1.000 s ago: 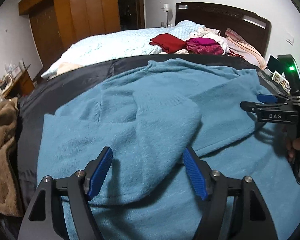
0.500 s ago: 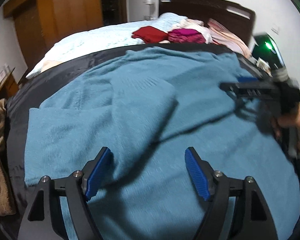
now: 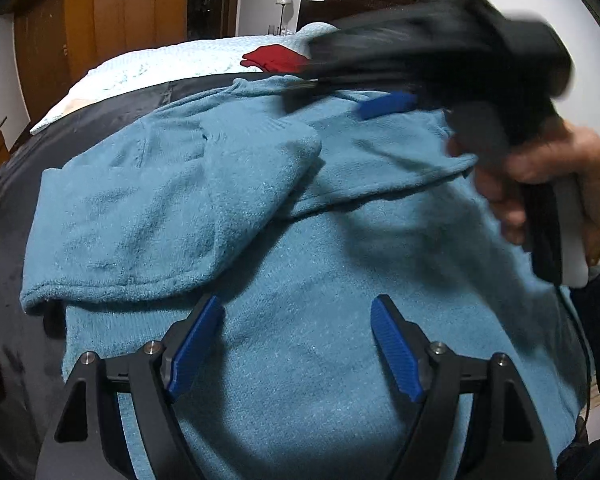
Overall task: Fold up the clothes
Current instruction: 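Lay the sleeve across the sweater body and open the left gripper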
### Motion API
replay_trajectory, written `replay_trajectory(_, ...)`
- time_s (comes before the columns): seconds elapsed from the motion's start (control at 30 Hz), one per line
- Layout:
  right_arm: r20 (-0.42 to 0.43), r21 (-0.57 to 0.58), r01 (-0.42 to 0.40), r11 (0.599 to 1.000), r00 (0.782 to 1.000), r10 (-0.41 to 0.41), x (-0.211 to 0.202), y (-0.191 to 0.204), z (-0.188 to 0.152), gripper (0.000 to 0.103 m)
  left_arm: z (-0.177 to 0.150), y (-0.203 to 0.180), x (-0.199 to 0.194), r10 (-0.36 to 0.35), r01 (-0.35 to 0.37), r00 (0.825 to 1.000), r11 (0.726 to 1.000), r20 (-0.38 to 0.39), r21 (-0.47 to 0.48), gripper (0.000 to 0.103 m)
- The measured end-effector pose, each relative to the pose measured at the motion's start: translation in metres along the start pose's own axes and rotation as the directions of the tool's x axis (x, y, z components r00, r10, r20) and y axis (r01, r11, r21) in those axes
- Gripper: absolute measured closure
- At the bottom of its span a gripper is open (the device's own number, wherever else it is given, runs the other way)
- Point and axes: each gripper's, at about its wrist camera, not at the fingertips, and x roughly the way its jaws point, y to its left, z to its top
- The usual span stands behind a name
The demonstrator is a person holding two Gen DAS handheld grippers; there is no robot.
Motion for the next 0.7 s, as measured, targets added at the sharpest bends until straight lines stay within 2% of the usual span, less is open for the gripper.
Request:
replay_trajectory(0.13,-0.074,-0.105,-0.001,0.994,0.997,-0.006,0.035,0.054,0.007,0.013,-0.003,0.002,-0.001,-0.018,0.018,1.0,1.0,0.002,-0.01,0.02)
replay_trajectory(0.23,-0.126,-0.169,0.067,0.983,0.988,-0.089,0.059,0.065,0.006,0.013,-0.004,0.006,-0.003,-0.039,0.039,0.999,0.999,0.007,-0.028,0.02)
replay_trajectory(0.37,-0.084,-0.191,0.168,0.967,0.979,-0.186,0.044,0.051,-0.003,0.013,-0.004,0.005,-0.003,-0.036,0.037,0.999,0.999,0.006,-0.03,0.019)
replay_trajectory(0.5,-0.046,-0.181,0.267,0.947,0.959,-0.279,0.02,0.024,-0.021,0.013,-0.004,0.002,-0.003,-0.024,0.024,1.0,0.999,0.003,-0.025,0.018)
replay_trajectory(0.6,-0.034,-0.118,0.277,0.954,0.959,-0.283,0.0,-0.002,-0.038,0.013,-0.004,0.002,-0.003,-0.024,0.024,1.0,0.999,0.003,-0.028,0.018)
replay_trajectory(0.67,-0.02,-0.056,0.307,0.95,0.951,-0.309,-0.014,-0.021,-0.049,0.013,-0.005,0.002,-0.003,-0.025,0.025,1.0,0.999,0.004,-0.032,0.018)
replay_trajectory(0.7,-0.013,-0.02,0.295,0.955,0.955,-0.295,-0.022,-0.029,-0.055,0.013,-0.004,0.001,-0.003,-0.024,0.024,1.0,0.999,0.003,-0.031,0.018)
